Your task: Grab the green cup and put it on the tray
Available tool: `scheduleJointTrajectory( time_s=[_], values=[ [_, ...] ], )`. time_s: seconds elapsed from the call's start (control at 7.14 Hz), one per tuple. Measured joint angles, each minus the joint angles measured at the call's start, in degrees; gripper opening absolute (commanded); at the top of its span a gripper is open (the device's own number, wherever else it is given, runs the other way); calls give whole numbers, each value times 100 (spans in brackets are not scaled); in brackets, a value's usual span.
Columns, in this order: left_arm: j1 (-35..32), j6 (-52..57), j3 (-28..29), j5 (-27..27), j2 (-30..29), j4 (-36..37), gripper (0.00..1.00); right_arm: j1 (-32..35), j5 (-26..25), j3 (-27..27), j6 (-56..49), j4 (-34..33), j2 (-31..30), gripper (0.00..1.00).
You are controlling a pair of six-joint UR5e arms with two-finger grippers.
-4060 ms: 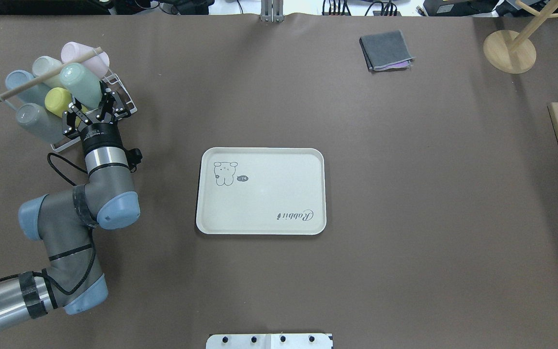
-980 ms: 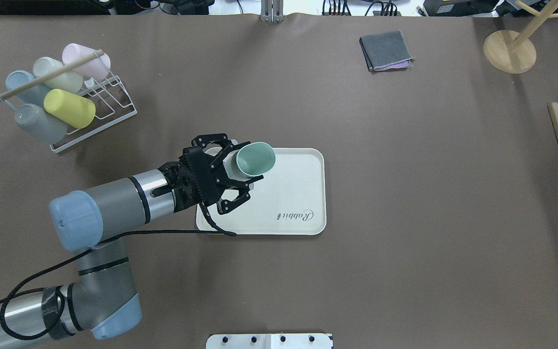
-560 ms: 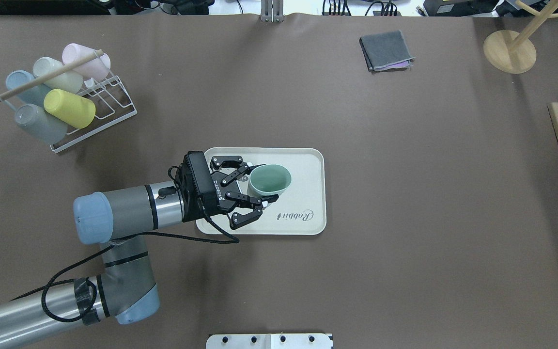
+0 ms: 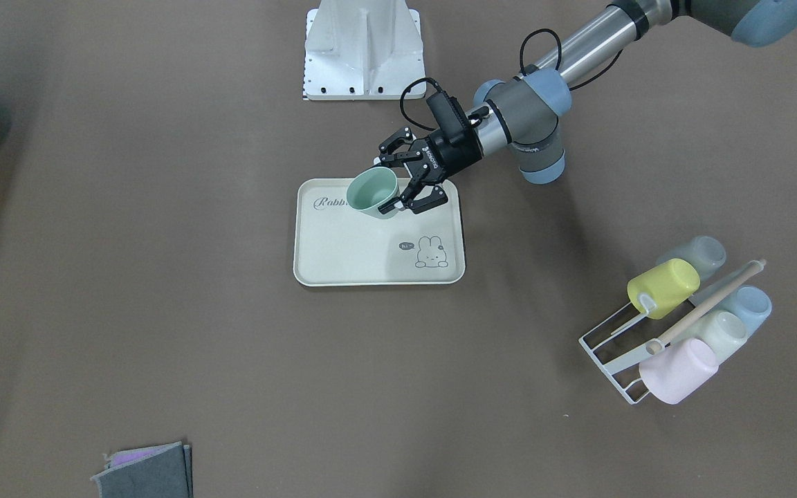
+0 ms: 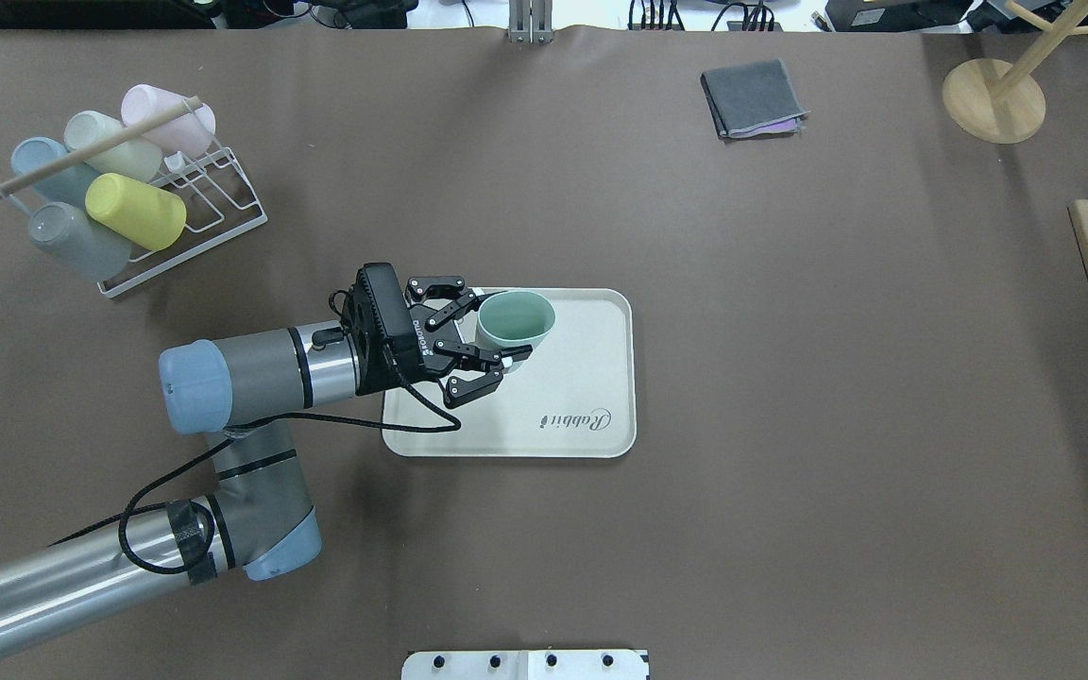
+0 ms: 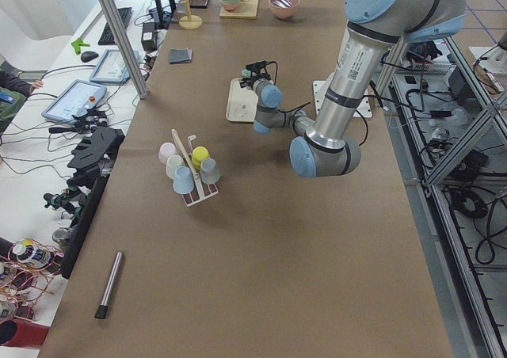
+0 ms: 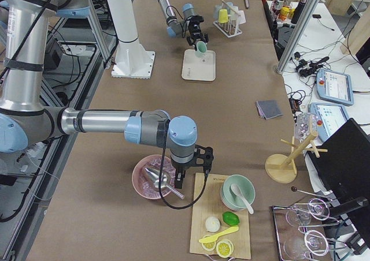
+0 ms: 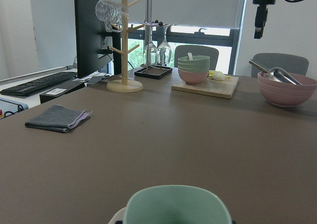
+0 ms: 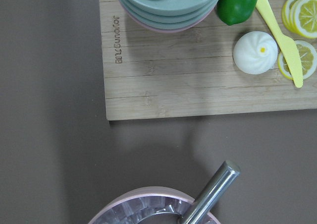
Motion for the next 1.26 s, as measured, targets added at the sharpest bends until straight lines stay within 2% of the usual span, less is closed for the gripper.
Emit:
scheduleJointTrajectory(
  time_s=[0.28,0.7,1.26],
  values=[
    [-16,6,329,-103,-166,-153,0,0,13,3,0,4,5,100],
    [-24,-70,1016,-121,-283,-1175,0,0,5,0,0,0,6,100],
    [-19,-561,1295,-239,-403,-1517,0,0,23,6,0,5,6,100]
  ],
)
